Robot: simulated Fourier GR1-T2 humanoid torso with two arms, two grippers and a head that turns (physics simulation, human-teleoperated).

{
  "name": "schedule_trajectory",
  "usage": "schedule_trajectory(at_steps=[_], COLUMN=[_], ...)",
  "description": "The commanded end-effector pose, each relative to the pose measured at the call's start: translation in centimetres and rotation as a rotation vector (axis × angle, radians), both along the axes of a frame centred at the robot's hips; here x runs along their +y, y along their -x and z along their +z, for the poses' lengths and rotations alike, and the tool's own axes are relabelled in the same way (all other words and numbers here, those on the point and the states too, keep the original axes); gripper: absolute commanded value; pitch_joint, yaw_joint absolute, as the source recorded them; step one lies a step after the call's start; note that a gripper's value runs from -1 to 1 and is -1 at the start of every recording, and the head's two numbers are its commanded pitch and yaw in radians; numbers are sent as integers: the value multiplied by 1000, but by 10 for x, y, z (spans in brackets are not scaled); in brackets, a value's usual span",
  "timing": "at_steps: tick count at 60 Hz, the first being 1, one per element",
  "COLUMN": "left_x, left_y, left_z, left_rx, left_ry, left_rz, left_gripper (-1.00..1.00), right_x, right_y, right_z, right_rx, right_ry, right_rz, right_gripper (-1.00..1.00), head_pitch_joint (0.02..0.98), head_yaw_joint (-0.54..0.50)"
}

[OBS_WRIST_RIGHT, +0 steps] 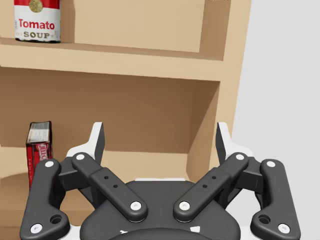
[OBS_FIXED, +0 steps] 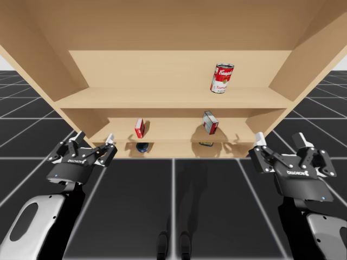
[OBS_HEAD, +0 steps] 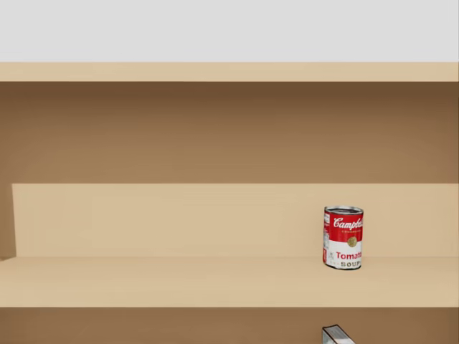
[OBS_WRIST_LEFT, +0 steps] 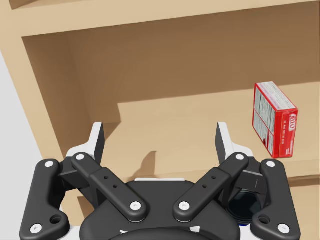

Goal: Find the gelatin box on the shelf and bring it to me.

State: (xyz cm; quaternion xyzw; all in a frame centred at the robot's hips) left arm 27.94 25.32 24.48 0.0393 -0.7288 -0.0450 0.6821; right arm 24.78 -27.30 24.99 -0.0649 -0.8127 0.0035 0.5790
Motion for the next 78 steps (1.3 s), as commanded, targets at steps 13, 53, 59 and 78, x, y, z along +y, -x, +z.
schedule_trajectory(at_steps=[13,53,59,78], left_x=[0,1,1,-15], left_y=[0,0,0,10], left_z=[-1,0,0,7], left_rx=[-1,-4,-5,42], left_ry=[-4,-13,-11,30], left_rz=[-9,-13,-15,-83], left_gripper=[-1000,-1000,-1000,-1000], right_x=[-4,-4,-4,-5], right_y=[-4,-5,-5,-6], right_z=[-2,-3,-4,-5], right_rx=[18,37,38,43], right_ry=[-5,18,21,26], right_rz=[-23,-25,-26,-38], right_gripper=[-1000,-1000,-1000,-1000], head_pitch_joint=[157,548,561,559], head_yaw_joint=[2,230,260,255])
